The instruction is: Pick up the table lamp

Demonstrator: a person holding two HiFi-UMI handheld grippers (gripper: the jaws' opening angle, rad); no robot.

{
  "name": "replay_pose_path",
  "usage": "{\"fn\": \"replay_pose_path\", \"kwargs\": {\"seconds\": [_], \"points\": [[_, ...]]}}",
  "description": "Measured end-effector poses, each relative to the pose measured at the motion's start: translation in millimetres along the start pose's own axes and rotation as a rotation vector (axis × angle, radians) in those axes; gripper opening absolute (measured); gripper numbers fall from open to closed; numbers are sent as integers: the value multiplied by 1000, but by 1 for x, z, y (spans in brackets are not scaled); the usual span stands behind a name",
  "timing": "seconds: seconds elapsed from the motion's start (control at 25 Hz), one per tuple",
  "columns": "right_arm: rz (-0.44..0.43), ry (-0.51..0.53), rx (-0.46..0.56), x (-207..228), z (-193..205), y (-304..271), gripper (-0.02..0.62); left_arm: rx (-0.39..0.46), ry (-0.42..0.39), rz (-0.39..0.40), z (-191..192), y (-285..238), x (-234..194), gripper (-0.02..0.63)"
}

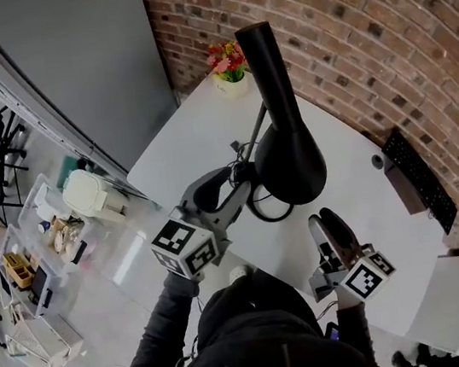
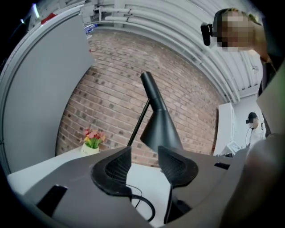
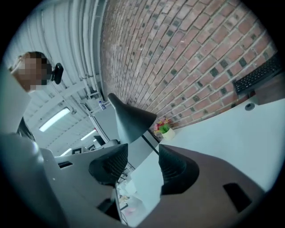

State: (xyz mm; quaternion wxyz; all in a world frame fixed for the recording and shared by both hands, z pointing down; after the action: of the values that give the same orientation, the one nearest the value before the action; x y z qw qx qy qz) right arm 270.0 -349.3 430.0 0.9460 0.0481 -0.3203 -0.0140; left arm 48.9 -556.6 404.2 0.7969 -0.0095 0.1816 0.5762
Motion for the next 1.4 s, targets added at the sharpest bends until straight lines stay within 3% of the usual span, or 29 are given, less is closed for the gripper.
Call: {"fn": "replay_pose_path", "kwargs": {"seconds": [0.08, 0.2, 0.36, 0.52, 0.84, 1.0, 1.24, 1.4], "points": [[-45, -104, 31, 1, -7, -3, 183, 37, -5, 39, -20, -11, 0, 259], [-108, -286, 53, 7, -9, -11, 190, 117, -1, 66, -52, -34, -5, 325], [-171, -341, 10, 3, -11, -26, 192, 138, -2, 150, -89, -70, -4, 399], [-200, -351, -13, 4, -5, -35, 192, 85, -68, 215, -101, -95, -7, 408], [-263, -366, -47, 5, -8, -50, 192, -23, -113, 332, -101, -138, 10, 407], [-288, -373, -36, 7, -8, -59, 192, -73, -136, 358, -90, -152, 14, 407], [-264, -346, -52, 8, -8, -66, 190, -79, -141, 368, -92, -155, 16, 407], [-270, -252, -68, 5, -19, -73, 173, -74, -153, 369, -96, -156, 18, 407]]}}
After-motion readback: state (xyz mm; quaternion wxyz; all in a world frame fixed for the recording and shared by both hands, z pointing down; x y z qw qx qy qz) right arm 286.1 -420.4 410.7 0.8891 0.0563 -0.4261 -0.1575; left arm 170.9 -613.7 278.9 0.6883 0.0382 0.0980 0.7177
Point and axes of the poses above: the fingertips, and each gripper's own axes: y backward along the fingers, x to its right, z out of its underside, the point moved 10 cm from there along y, backward along the fingers, and after that the axes turned 13 degrees about x, right-handed, at the moved point
